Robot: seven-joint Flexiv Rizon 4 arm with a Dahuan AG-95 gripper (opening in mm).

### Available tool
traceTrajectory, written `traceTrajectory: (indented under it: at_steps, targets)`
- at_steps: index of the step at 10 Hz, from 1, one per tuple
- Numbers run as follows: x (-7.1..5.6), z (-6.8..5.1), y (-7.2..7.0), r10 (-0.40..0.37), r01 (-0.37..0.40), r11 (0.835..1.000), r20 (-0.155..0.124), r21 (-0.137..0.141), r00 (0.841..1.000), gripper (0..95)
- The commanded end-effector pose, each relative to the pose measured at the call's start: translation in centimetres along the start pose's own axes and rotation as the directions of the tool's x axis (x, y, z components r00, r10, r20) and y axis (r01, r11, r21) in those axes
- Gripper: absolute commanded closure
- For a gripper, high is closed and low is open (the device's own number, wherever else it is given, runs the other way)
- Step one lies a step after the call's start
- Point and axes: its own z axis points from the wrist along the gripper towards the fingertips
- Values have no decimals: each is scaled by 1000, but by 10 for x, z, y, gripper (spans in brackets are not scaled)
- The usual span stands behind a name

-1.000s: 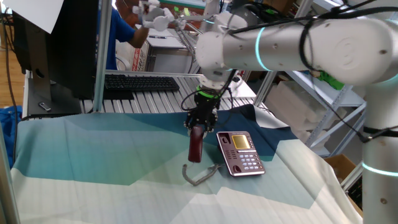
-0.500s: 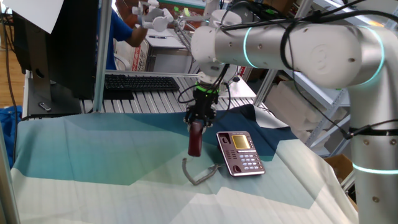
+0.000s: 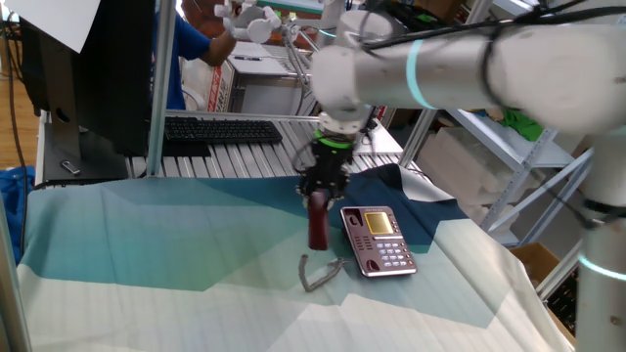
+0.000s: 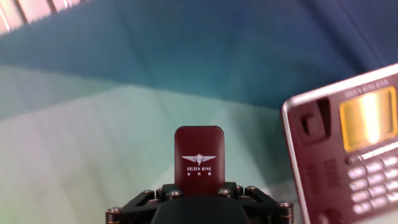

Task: Place the handset of the telephone on the corresponding phone cradle

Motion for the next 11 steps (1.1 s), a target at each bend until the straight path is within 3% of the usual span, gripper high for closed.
traceTrajectory:
  at_steps: [1,5,11]
  targets:
    - [-20,3,-17,-58,58,998,29,-4,998,950]
    - [-43,22,-53,-134,135,991,49,-24,990,950]
    - [-53,34,-93,-151,153,988,50,-33,987,950]
